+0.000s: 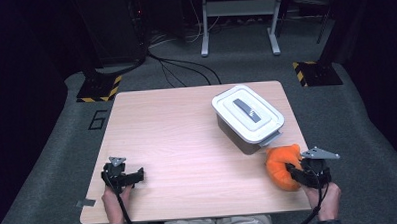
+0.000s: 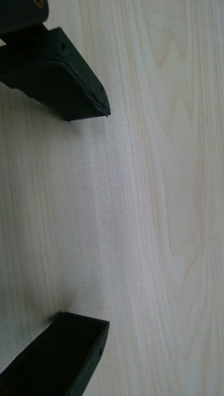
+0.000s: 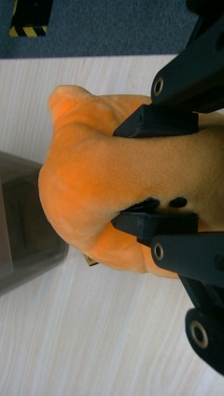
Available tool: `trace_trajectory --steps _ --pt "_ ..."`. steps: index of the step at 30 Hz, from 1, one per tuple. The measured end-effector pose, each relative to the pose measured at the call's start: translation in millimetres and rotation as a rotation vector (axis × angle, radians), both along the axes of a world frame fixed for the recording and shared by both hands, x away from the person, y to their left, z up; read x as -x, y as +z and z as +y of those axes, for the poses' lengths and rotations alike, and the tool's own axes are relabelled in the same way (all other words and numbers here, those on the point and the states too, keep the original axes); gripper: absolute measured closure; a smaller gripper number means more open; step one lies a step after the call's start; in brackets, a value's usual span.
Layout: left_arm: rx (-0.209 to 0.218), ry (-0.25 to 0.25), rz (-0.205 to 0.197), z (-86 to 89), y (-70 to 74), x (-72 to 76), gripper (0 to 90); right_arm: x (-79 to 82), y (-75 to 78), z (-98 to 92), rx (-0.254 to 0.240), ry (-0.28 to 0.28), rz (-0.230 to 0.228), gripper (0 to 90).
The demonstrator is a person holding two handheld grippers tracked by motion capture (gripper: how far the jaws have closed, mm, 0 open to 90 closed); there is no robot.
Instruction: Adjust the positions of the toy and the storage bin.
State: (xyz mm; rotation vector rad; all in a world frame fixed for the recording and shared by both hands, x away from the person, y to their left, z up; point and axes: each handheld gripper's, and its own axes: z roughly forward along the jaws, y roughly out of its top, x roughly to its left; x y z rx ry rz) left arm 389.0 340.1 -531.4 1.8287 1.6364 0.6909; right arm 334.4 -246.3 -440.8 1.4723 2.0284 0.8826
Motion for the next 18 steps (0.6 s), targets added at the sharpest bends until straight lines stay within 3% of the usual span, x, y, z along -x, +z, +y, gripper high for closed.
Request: trace_trajectory --steps 18 --pt "-0.001 0.000 -0.001 0.0 0.0 0.0 0.6 -23.2 2.3 -12.8 0.014 -0.110 -0.036 60.3"
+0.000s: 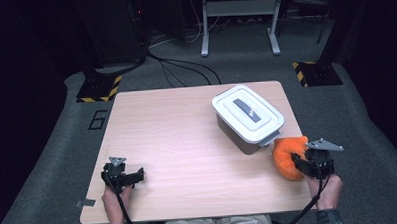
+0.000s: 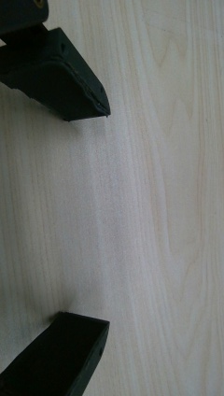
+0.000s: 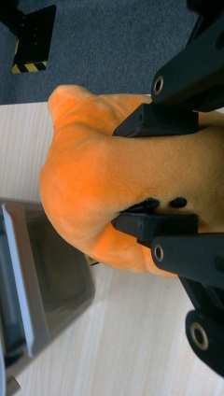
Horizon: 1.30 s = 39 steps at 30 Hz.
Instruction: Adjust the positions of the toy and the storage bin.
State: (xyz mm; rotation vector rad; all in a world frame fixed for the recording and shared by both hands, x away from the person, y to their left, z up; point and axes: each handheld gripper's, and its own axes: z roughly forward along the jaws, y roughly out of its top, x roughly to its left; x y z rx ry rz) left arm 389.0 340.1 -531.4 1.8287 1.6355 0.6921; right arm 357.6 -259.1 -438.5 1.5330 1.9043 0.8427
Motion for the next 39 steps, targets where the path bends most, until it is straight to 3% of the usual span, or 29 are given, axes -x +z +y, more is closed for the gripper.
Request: trace_trajectory --steps 21,28,33,39 --pt "0.000 0.000 0.000 -0.1 0.0 0.1 0.6 -33.4 -9.7 -7.6 -0.027 -0.075 -0.003 54.1" --pt "0.000 0.000 0.000 -0.1 0.0 0.1 0.6 -33.6 -9.2 -7.6 -0.033 -0.085 -0.020 30.7" --pt "0.000 0.000 -0.001 -0.1 0.0 0.0 0.7 -31.2 -7.6 -9.1 -0.043 -0.059 -0.027 18.5" --pt "0.001 0.000 0.001 0.0 0.1 -0.1 0.6 -24.1 -2.1 -13.1 -0.067 -0.038 -0.045 13.9"
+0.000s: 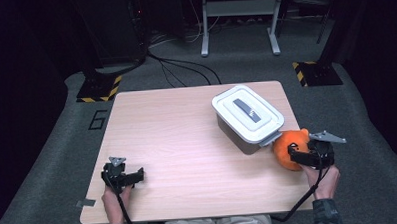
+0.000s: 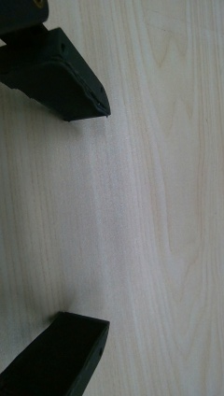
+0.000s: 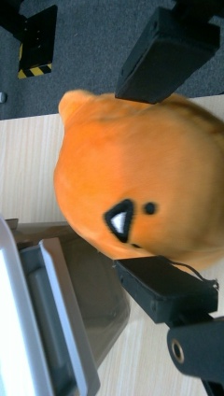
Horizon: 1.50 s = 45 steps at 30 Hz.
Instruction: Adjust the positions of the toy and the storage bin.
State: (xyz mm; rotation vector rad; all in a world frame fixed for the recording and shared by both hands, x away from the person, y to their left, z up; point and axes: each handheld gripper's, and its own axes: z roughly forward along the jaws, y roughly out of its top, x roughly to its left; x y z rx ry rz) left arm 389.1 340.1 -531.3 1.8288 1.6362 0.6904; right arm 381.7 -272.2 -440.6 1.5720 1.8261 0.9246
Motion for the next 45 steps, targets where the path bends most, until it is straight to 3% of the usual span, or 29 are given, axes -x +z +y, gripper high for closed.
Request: trace_trajectory --steps 6,12,18,29,30,39,45 --pt "0.000 -0.001 0.000 0.1 0.0 -0.5 0.5 17.5 11.3 3.0 0.001 0.040 -0.036 10.8" --pt "0.001 -0.001 0.003 0.1 0.1 -0.5 0.4 38.9 15.4 19.8 0.020 0.120 -0.054 10.4" --pt "0.002 -0.002 0.003 0.2 0.1 -0.6 0.4 40.3 15.5 38.3 0.021 0.186 -0.053 10.5" --pt "0.000 -0.005 0.001 0.4 0.0 -0.6 0.4 14.5 31.8 67.4 0.032 0.270 -0.077 11.2" --pt "0.000 -0.005 0.000 0.4 0.0 -0.6 0.5 5.9 36.1 72.8 0.040 0.287 -0.081 13.0" --pt "0.001 -0.006 0.000 0.4 -0.1 -0.6 0.6 -26.4 48.6 88.2 0.060 0.327 -0.064 12.4" --pt "0.000 -0.006 0.000 0.4 -0.1 -0.6 0.6 -50.5 49.6 92.5 0.052 0.326 -0.028 13.9"
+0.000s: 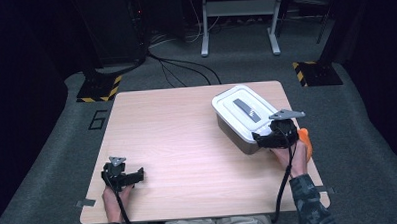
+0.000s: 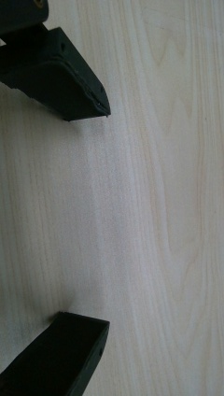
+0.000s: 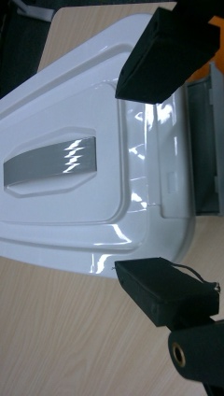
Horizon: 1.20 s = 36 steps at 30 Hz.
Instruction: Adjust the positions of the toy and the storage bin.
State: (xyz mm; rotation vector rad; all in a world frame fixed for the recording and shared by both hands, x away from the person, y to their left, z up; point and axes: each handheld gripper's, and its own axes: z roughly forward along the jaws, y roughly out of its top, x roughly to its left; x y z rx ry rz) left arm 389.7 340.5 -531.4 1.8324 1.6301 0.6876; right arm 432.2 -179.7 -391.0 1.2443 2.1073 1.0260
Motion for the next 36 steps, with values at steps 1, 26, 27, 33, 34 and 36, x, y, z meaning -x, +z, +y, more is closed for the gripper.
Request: trace_trajectory --steps 1,26,27,33,34,36 --pt "0.000 0.000 0.000 0.0 0.0 0.0 0.6 -3.1 0.0 0.6 0.002 -0.003 0.001 13.9" --pt "0.000 -0.002 -0.004 -0.2 -0.2 0.0 0.9 -49.7 -2.3 9.8 0.012 -0.038 0.037 37.0" --pt "0.000 -0.004 -0.002 -0.1 -0.1 0.0 0.9 -51.7 -2.1 9.2 0.013 -0.036 0.037 39.6" --pt "0.000 -0.003 -0.005 -0.2 -0.2 0.0 1.0 -59.8 -1.1 11.7 0.026 -0.070 0.042 53.9" --pt "0.000 -0.003 -0.005 -0.2 -0.2 0.0 1.0 -60.7 -0.9 11.8 0.025 -0.074 0.046 54.6" --pt "-0.001 -0.003 -0.005 -0.2 -0.2 0.0 1.0 -62.4 -0.2 12.1 0.019 -0.072 0.053 56.9"
